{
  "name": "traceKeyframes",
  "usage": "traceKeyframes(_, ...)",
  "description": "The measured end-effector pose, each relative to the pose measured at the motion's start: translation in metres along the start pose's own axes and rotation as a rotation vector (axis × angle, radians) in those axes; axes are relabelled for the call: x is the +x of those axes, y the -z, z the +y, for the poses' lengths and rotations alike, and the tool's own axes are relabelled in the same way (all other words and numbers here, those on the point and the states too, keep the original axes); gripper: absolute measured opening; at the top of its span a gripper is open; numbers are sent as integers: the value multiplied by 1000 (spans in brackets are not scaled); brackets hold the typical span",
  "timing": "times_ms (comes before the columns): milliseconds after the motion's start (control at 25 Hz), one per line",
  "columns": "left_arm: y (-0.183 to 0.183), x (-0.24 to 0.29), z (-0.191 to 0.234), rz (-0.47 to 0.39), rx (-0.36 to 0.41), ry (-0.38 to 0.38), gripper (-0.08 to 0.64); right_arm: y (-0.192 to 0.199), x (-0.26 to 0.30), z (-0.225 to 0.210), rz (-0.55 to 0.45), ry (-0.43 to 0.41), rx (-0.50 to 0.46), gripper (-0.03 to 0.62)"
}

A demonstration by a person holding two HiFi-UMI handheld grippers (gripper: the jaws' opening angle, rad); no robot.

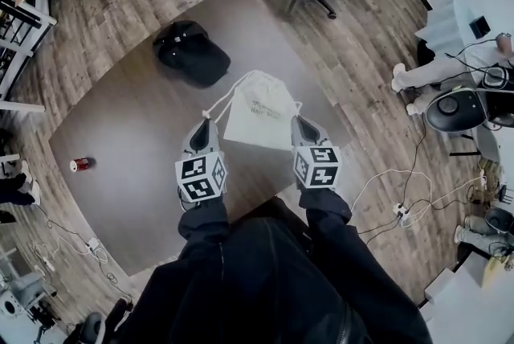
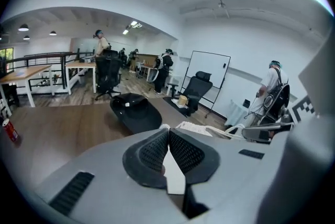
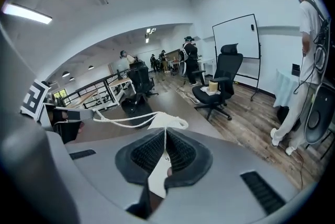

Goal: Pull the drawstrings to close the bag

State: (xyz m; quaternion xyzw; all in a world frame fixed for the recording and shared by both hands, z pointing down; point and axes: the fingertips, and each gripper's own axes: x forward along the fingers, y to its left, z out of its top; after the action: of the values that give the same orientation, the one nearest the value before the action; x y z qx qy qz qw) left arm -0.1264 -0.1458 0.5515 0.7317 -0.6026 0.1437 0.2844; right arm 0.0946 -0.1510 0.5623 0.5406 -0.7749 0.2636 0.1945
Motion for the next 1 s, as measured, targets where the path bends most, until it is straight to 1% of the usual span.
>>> traceKeyframes(160,44,16,-27,100,52,64,32,30,13,5,72,-20,-18,25)
traceKeyframes(280,74,27,-34,172,70,85,32,56,23,5,132,-32,-28,26)
traceKeyframes(360,89,33,-37,212,76,104,34,70,27,5,161,-48,-11,26)
traceKeyframes(400,95,35,-37,229,76,115,43,75,28,6,174,-56,4,51)
traceKeyframes(440,99,37,-38,244,74,126,95,80,29,6,186,-62,17,118)
traceKeyframes(480,103,37,-38,256,73,136,151,84,29,6,196,-66,26,165)
traceKeyframes(520,105,38,-39,263,73,144,171,87,28,6,203,-67,31,191)
traceKeyframes(640,104,37,-41,262,75,153,192,89,23,2,203,-63,42,235)
traceKeyframes(760,98,34,-42,245,68,155,201,85,16,3,176,-65,46,249)
traceKeyframes(880,86,27,-49,204,67,158,204,71,6,10,118,-68,24,249)
traceKeyframes(1000,60,17,-64,128,74,163,202,40,-10,22,18,-68,-23,237)
